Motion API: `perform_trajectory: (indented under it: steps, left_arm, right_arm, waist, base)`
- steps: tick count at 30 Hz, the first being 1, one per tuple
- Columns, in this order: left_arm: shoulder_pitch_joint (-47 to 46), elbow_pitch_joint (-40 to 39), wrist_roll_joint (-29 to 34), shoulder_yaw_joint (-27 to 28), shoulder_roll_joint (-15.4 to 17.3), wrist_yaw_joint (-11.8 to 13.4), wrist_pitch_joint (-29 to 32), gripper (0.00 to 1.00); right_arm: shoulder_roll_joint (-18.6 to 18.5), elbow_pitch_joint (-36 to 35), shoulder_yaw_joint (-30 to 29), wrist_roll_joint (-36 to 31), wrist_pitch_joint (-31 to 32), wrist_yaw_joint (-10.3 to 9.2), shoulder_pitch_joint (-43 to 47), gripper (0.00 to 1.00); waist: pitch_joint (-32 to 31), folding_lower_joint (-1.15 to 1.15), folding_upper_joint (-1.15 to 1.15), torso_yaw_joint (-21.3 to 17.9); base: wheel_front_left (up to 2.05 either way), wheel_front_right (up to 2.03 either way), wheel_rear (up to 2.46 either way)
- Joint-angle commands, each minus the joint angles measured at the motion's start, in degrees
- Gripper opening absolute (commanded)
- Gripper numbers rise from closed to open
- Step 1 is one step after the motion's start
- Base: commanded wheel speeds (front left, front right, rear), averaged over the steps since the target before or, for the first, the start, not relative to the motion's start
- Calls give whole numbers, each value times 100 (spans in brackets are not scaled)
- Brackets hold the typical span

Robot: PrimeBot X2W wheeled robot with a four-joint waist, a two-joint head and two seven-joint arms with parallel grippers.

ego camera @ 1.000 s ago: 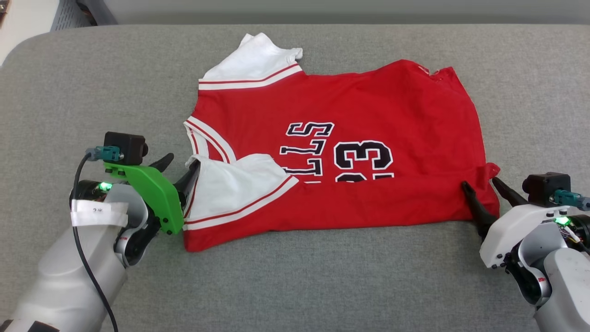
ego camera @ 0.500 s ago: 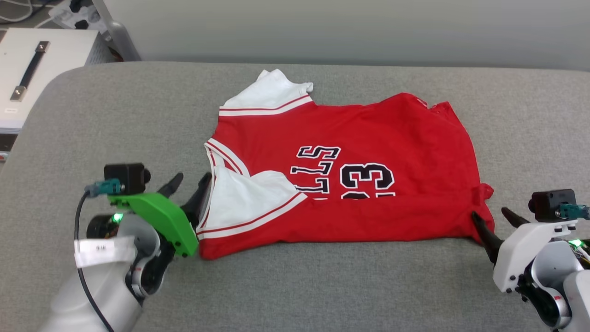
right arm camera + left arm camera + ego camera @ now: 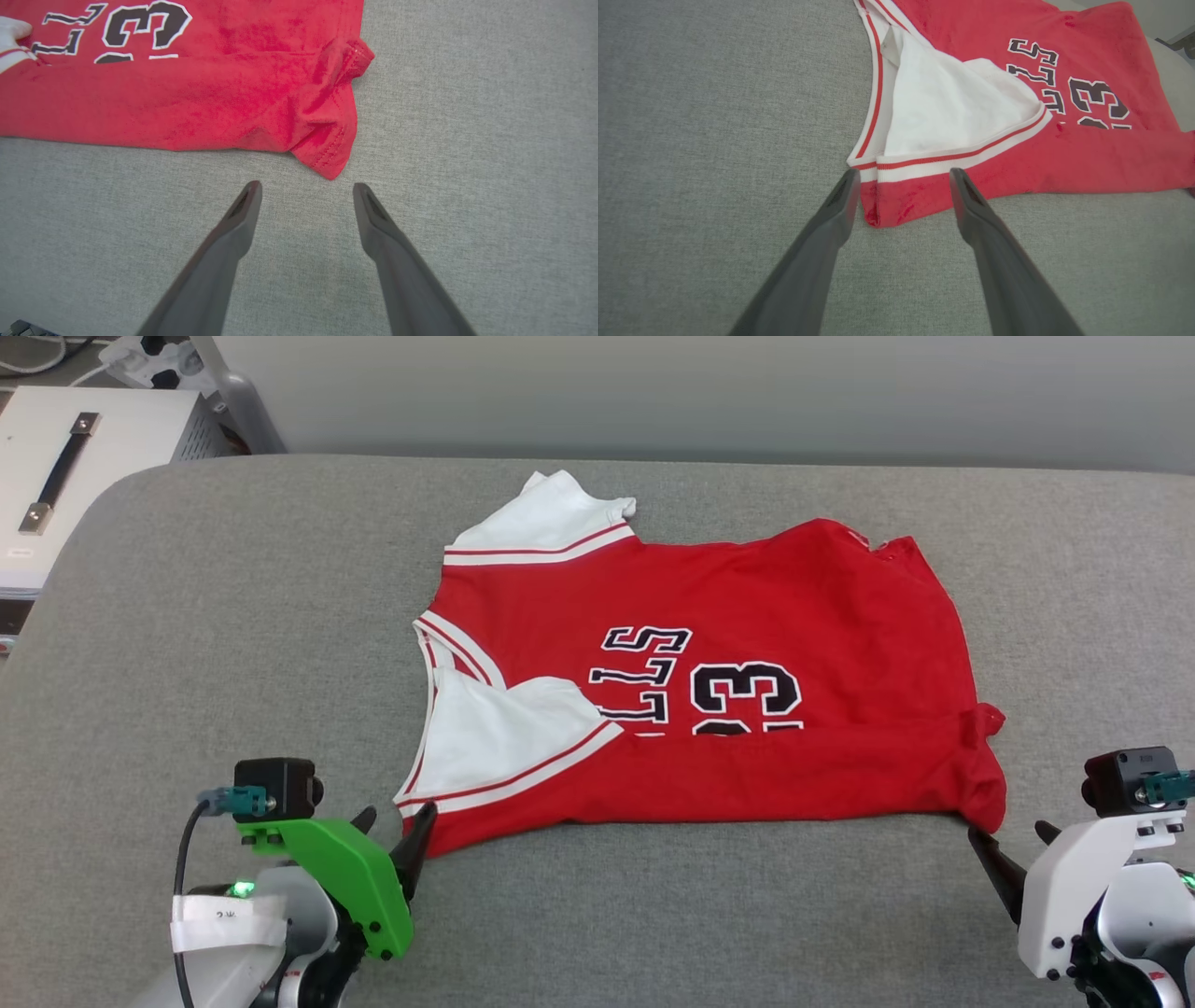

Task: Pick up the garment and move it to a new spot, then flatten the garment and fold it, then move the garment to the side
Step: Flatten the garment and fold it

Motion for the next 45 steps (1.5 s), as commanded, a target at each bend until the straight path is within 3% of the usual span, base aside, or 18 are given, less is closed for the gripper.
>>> perform_trajectory:
  steps: [1,5,16,25,26,27,28,36,45]
  left_arm:
    - [70,-31,41,-22,102,97,76,100]
    - [3,-77,213,-122,179,344,228,100]
    - [-250,340,334,-155,53,521,265,100]
    - [-302,1027,147,-221,-161,324,409,100]
    - [-292,1117,94,-245,-193,278,480,58]
    - [-283,1209,50,-268,-225,222,533,5]
    - [-279,1271,39,-302,-236,164,567,0]
    - [-287,1271,56,-118,-274,-42,27,0]
    - [-132,197,108,66,-8,189,-179,0]
  right_arm:
    - [56,-99,-21,-54,58,-8,36,100]
    - [133,-306,-27,-93,191,-8,47,100]
    - [145,-439,-66,-133,147,-8,48,100]
    - [141,-340,-51,-97,47,-8,79,100]
    - [140,-324,-56,-92,44,-8,79,100]
    - [134,-307,-58,-90,44,-8,80,100]
    - [126,-295,-56,-89,47,-8,82,100]
    - [1,-221,-102,-99,47,-8,125,100]
    - [-76,60,-89,-94,140,-8,-170,100]
  waist:
    - [101,0,0,-47]
    - [257,0,0,-106]
    - [588,0,0,-280]
    - [673,0,0,-325]
    - [656,0,0,-323]
    - [627,0,0,-320]
    - [596,0,0,-319]
    - [205,0,0,-179]
    - [41,0,0,33]
  base:
    - [0,0,0]
    - [0,0,0]
    - [0,0,0]
    - [0,0,0]
    - [0,0,0]
    - [0,0,0]
    - [0,0,0]
    - [0,0,0]
    - [0,0,0]
